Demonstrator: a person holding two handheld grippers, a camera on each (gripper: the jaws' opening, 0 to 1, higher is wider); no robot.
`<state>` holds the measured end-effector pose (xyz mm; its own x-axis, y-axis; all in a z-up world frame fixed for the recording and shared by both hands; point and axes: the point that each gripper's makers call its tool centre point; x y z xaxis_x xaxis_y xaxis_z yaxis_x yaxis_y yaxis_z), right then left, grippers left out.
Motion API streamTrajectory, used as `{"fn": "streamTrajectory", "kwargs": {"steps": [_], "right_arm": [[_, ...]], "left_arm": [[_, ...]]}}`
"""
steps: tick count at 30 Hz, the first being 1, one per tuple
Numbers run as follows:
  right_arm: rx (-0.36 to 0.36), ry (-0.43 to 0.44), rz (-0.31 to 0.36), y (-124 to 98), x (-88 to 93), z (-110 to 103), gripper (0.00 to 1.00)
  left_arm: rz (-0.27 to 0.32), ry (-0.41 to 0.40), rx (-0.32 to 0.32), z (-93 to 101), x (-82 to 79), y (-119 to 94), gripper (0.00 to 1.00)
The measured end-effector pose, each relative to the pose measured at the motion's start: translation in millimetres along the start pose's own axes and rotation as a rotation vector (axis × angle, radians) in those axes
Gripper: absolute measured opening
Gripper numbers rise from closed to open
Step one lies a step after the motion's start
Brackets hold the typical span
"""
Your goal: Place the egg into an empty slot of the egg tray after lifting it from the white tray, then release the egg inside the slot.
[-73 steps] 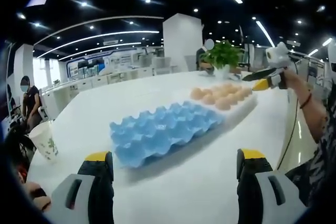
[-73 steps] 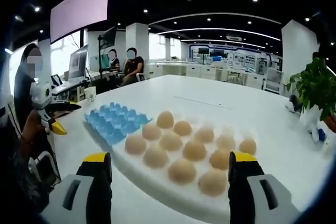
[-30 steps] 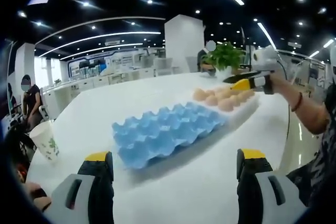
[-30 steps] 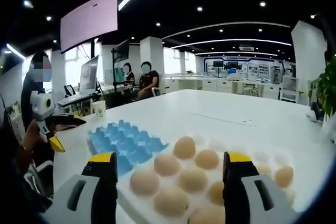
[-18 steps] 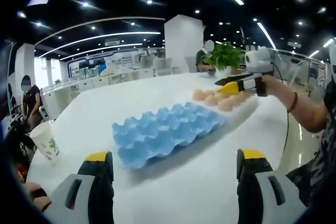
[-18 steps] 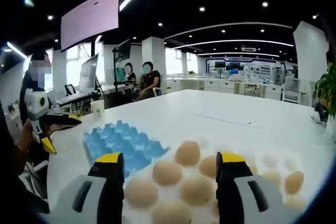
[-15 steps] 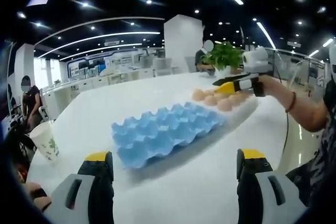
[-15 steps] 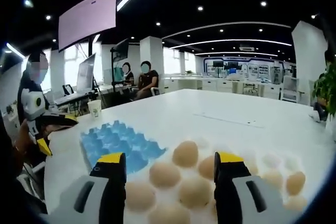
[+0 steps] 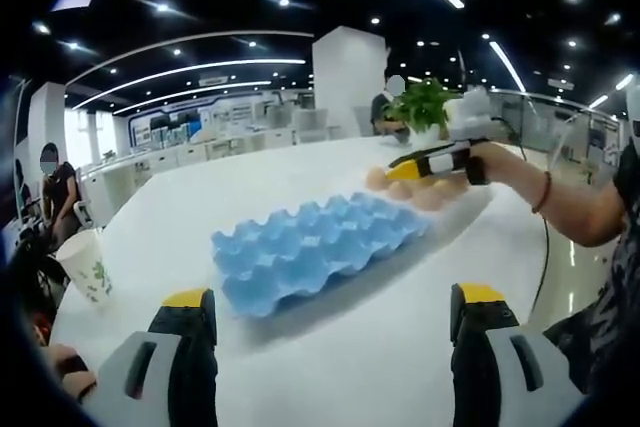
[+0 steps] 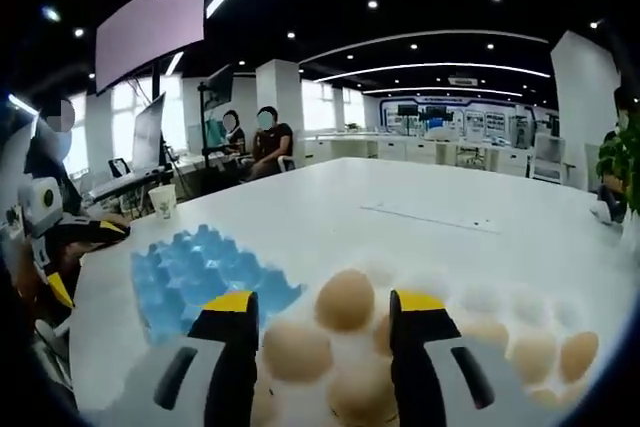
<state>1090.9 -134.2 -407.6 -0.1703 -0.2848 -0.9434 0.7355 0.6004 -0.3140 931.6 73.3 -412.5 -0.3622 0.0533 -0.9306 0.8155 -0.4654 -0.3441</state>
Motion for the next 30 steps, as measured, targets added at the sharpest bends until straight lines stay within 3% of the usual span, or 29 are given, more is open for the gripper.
{"fn": "streamTrajectory", "kwargs": {"steps": [7,9,21,28,30], "right_arm": [[0.011,-0.009,-0.013,11,-3.3,0,0.48],[0.035,-0.058,-0.045,13,-1.0,1,0.48],[0.121,-0.068,-0.112,25,1.7,2,0.43],[0.221,-0.042,-0.187,28,9.1,10,0.37],[0.281,-0.021,-0.195,27,11.4,15,0.34]], "left_arm": [[0.003,0.012,-0.011,-2.8,-1.1,0,0.99],[0.003,0.01,-0.012,-3.5,-0.7,0,0.99],[0.002,0.003,-0.011,-5.0,0.7,0,0.99],[0.008,0.002,-0.009,-5.2,-0.6,-1,0.99],[0.008,0.002,-0.013,-6.0,-0.6,-2,0.99]]}}
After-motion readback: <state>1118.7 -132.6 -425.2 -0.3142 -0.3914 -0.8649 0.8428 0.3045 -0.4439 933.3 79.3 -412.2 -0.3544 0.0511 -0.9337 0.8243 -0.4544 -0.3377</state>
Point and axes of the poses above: the point that each gripper's makers call its tool centre point, and the gripper's own axes: y roughly forward along the fingers, z roughly to its right, x roughly out of its underside, and after that the axes turned 9 degrees about -y, right-handed
